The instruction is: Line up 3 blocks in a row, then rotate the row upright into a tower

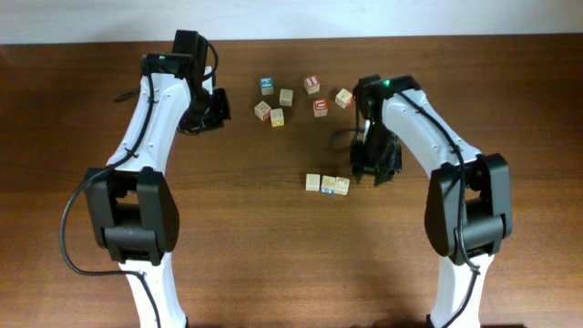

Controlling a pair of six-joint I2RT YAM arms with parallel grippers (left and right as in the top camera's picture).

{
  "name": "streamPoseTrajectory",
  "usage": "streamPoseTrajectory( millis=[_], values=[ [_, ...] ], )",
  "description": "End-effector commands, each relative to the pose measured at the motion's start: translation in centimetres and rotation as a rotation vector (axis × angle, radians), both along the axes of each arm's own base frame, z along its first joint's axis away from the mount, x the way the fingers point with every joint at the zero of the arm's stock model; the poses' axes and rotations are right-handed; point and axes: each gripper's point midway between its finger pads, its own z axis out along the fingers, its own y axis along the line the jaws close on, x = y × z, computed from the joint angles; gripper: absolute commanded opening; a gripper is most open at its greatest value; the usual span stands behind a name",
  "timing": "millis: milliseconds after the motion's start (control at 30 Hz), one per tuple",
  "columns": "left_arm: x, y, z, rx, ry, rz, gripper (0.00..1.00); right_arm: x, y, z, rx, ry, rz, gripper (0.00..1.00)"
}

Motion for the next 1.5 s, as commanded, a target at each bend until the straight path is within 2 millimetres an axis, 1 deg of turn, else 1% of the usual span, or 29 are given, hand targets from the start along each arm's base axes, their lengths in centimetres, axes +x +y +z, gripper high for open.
streamPoseTrajectory(
  millis=[0,33,133,200,233,267,333,400,467,500,533,567,600,633,667,700,733,767,833,933,1000,1100,1167,1467],
  values=[
    [0.4,0.0,0.6,0.007,-0.018,0.007,0.13,-0.9,0.5,-1.1,0.011,0.011,0.027,0.38],
    [0.3,-0.1,0.6,0.008,-0.014,0.007,0.12,-0.6,1.2,-2.2,0.024,-0.021,0.066,0.38],
    [0.0,0.0,0.5,0.009,-0.002,0.007,0.12,0.0,2.3,-3.1,0.040,-0.071,0.094,0.38],
    [0.0,0.0,0.5,0.009,-0.002,0.006,0.12,0.2,3.1,-3.3,0.049,-0.087,0.107,0.38],
    [-0.1,0.0,0.5,0.010,-0.001,0.006,0.12,0.3,3.9,-3.3,0.074,-0.096,0.111,0.38],
    [-0.2,0.0,0.5,0.010,0.004,0.006,0.12,0.6,5.3,-3.2,0.131,-0.110,0.113,0.38],
    [-0.6,0.0,0.4,0.012,0.021,0.006,0.11,1.0,7.2,-3.0,0.203,-0.134,0.107,0.37],
    [-1.1,0.1,0.3,0.014,0.042,0.006,0.11,1.3,8.2,-3.0,0.213,-0.157,0.111,0.37],
    [-1.1,0.2,0.3,0.019,0.040,0.007,0.11,1.5,8.8,-3.0,0.217,-0.173,0.113,0.37],
    [-0.9,1.1,0.3,0.068,0.032,0.006,0.08,2.1,9.0,-2.4,0.221,-0.194,0.120,0.37],
    [-0.8,1.5,0.6,0.101,0.022,-0.021,0.07,2.7,9.1,-1.2,0.225,-0.211,0.141,0.38],
    [-0.6,2.0,0.9,0.125,0.016,-0.020,0.07,3.1,9.3,0.0,0.228,-0.222,0.156,0.38],
    [-0.4,2.7,1.4,0.161,0.002,-0.011,0.09,3.2,9.8,1.1,0.233,-0.223,0.162,0.38],
    [-0.1,3.5,1.5,0.180,-0.006,0.004,0.13,2.7,10.8,1.3,0.232,-0.217,0.153,0.37],
    [0.0,3.8,1.5,0.180,-0.008,0.011,0.13,1.9,11.8,1.2,0.231,-0.209,0.179,0.37],
    [0.2,4.2,1.6,0.179,-0.013,0.021,0.14,0.7,13.2,1.1,0.228,-0.196,0.217,0.38],
    [0.2,4.5,1.6,0.179,-0.013,0.028,0.14,-0.1,13.7,1.0,0.209,-0.186,0.231,0.38],
    [0.2,5.0,1.6,0.179,-0.012,0.038,0.15,-0.7,13.8,0.6,0.135,-0.186,0.220,0.38],
    [0.2,5.3,1.6,0.179,-0.012,0.045,0.17,-1.6,14.3,0.0,0.088,-0.190,0.220,0.38],
    [0.2,5.4,1.6,0.179,-0.011,0.046,0.17,-2.2,14.3,-1.1,0.047,-0.192,0.205,0.36],
    [0.2,5.4,1.5,0.179,-0.009,0.046,0.18,-2.1,14.3,-2.2,0.052,-0.206,0.206,0.36],
    [0.1,5.4,1.5,0.180,-0.005,0.045,0.17,-1.7,14.2,-2.6,0.042,-0.228,0.207,0.37],
    [0.1,5.4,1.5,0.179,-0.004,0.045,0.18,-1.6,14.2,-3.5,0.034,-0.217,0.208,0.36],
    [0.2,5.4,1.6,0.179,-0.012,0.046,0.18,-1.0,14.4,-3.7,0.037,-0.243,0.206,0.36]
  ],
)
